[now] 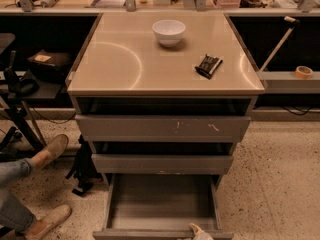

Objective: Open bottom drawer

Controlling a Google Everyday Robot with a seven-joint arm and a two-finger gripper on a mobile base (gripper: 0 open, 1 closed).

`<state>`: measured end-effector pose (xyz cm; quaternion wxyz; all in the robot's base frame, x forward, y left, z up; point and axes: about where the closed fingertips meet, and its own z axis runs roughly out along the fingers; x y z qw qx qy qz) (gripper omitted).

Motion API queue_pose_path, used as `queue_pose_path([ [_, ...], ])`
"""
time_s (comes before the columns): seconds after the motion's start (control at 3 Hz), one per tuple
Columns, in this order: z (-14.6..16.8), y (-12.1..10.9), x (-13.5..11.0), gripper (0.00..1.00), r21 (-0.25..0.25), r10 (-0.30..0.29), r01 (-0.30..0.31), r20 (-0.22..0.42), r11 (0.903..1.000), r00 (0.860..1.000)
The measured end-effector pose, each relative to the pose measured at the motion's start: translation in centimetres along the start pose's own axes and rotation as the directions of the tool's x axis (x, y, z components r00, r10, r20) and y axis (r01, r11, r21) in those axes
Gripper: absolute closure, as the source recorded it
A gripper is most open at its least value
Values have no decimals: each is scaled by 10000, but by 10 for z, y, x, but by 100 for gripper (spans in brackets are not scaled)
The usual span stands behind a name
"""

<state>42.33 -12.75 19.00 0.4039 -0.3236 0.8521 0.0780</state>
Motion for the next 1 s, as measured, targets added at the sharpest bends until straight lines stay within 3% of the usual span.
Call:
queue_pose_path([
  [0.33,0,0,0,12,0,0,0,0,10000,10000],
  [0.67,0,0,0,0,-1,0,0,0,10000,10000],
  [1.0,0,0,0,0,-1,0,0,0,10000,10000],
])
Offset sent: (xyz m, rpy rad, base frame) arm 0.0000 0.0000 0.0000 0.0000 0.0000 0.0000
